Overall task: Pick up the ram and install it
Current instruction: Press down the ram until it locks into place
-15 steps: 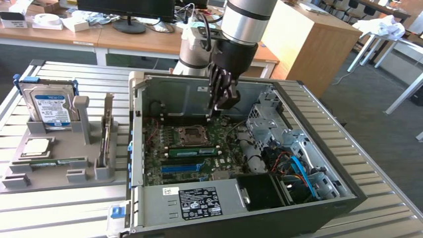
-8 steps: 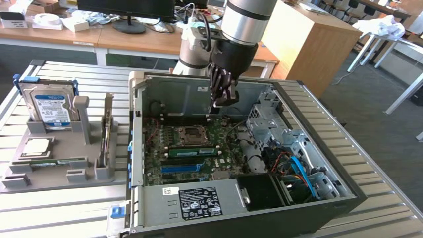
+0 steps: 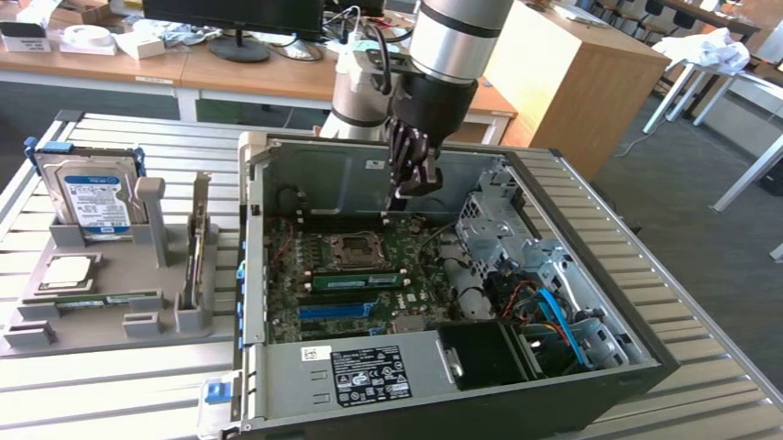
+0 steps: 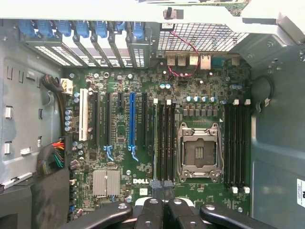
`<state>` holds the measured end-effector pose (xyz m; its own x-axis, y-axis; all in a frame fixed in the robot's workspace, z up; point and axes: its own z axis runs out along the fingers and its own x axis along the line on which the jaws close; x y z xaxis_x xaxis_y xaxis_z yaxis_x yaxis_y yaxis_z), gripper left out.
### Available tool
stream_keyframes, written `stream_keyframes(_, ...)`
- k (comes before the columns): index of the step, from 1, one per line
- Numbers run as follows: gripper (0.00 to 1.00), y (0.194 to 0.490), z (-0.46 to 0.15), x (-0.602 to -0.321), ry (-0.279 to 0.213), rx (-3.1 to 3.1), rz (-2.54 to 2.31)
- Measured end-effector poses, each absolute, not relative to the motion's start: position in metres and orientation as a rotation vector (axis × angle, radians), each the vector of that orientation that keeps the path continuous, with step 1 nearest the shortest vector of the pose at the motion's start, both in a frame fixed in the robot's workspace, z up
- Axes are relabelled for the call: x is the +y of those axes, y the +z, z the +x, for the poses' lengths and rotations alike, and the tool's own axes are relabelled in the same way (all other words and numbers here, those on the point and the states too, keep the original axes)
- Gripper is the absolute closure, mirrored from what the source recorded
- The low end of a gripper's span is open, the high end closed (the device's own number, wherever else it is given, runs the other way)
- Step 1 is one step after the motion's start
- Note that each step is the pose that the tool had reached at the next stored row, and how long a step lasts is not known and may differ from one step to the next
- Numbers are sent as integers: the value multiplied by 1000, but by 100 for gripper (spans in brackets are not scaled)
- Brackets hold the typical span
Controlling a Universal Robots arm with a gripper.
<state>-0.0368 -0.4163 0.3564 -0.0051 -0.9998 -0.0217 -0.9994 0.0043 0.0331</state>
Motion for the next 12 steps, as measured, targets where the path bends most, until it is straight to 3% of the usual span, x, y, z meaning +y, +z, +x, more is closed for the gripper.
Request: stream_keyframes(12,90,356,-18,-416,-61,-2221,2210)
